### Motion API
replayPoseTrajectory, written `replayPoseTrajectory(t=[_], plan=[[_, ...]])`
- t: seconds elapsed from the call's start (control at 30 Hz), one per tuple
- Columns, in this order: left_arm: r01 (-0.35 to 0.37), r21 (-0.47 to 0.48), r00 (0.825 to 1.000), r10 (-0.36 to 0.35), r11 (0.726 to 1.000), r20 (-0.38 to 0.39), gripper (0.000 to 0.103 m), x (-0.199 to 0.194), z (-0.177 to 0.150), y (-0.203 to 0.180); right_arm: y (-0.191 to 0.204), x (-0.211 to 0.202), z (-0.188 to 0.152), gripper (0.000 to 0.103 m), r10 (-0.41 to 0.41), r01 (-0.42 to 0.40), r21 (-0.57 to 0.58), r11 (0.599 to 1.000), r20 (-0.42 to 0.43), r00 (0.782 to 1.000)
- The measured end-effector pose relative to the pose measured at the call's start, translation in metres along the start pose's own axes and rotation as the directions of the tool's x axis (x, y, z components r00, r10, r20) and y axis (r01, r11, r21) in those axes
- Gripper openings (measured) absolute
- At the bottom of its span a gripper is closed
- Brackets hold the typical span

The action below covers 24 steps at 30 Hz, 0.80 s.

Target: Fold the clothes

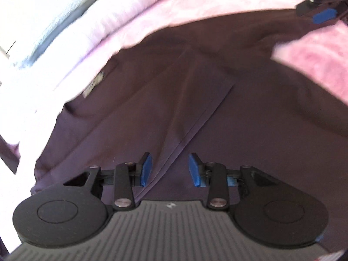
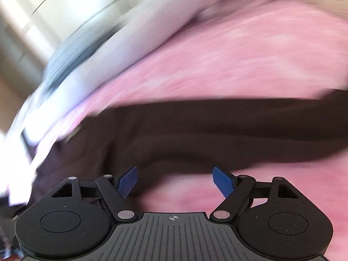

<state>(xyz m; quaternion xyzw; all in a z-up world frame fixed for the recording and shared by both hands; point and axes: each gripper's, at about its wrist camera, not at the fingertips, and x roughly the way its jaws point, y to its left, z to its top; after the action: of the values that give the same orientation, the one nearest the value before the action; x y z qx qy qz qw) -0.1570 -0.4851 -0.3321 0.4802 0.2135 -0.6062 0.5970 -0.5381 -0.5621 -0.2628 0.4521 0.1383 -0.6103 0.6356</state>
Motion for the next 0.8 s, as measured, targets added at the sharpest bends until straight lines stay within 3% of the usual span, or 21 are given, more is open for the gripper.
replayPoseTrajectory(t=[0.07, 0.2, 0.37, 0.47, 0.53, 0.57, 0.6, 0.63, 0.7, 0.8], plan=[[0.018, 0.021, 1.000, -0.018, 1.000, 0.021, 0.033, -0.009, 0.009, -0.010, -0.047, -0.022, 0.007, 0.080, -0.090, 0.080, 0.114, 0.990, 0.081, 0.993], [0.046, 0.083, 0.998, -0.049, 0.996, 0.039, 0.033, -0.019, 0.026, -0.040, -0.119, -0.037, 0.015, 0.080, -0.240, 0.169, 0.343, 0.924, 0.177, 0.954], [0.072, 0.150, 0.996, -0.077, 0.986, 0.032, 0.033, -0.022, 0.035, -0.072, -0.150, -0.032, 0.027, 0.079, -0.327, 0.209, 0.397, 0.894, 0.259, 0.909], [0.072, 0.187, 0.996, -0.079, 0.980, 0.029, 0.033, -0.022, 0.036, -0.086, -0.166, -0.025, 0.030, 0.079, -0.357, 0.218, 0.447, 0.868, 0.254, 0.899], [0.068, 0.203, 0.997, -0.076, 0.977, 0.030, 0.033, -0.023, 0.037, -0.091, -0.173, -0.020, 0.030, 0.066, -0.367, 0.225, 0.464, 0.857, 0.243, 0.898], [0.066, 0.205, 0.997, -0.073, 0.977, 0.031, 0.033, -0.023, 0.037, -0.092, -0.176, -0.020, 0.031, 0.051, -0.371, 0.230, 0.464, 0.855, 0.240, 0.897], [0.062, 0.205, 0.997, -0.070, 0.977, 0.032, 0.033, -0.024, 0.037, -0.093, -0.180, -0.021, 0.032, 0.018, -0.364, 0.225, 0.468, 0.854, 0.230, 0.902], [0.059, 0.202, 0.997, -0.067, 0.978, 0.033, 0.033, -0.025, 0.036, -0.093, -0.183, -0.021, 0.032, 0.006, -0.353, 0.218, 0.473, 0.854, 0.218, 0.910], [0.049, 0.191, 0.998, -0.058, 0.980, 0.040, 0.033, -0.029, 0.033, -0.090, -0.179, -0.026, 0.035, 0.004, -0.347, 0.220, 0.460, 0.860, 0.211, 0.914], [0.028, 0.159, 0.998, -0.037, 0.987, 0.056, 0.033, -0.037, 0.028, -0.082, -0.140, -0.043, 0.047, 0.003, -0.302, 0.216, 0.311, 0.926, 0.262, 0.917]])
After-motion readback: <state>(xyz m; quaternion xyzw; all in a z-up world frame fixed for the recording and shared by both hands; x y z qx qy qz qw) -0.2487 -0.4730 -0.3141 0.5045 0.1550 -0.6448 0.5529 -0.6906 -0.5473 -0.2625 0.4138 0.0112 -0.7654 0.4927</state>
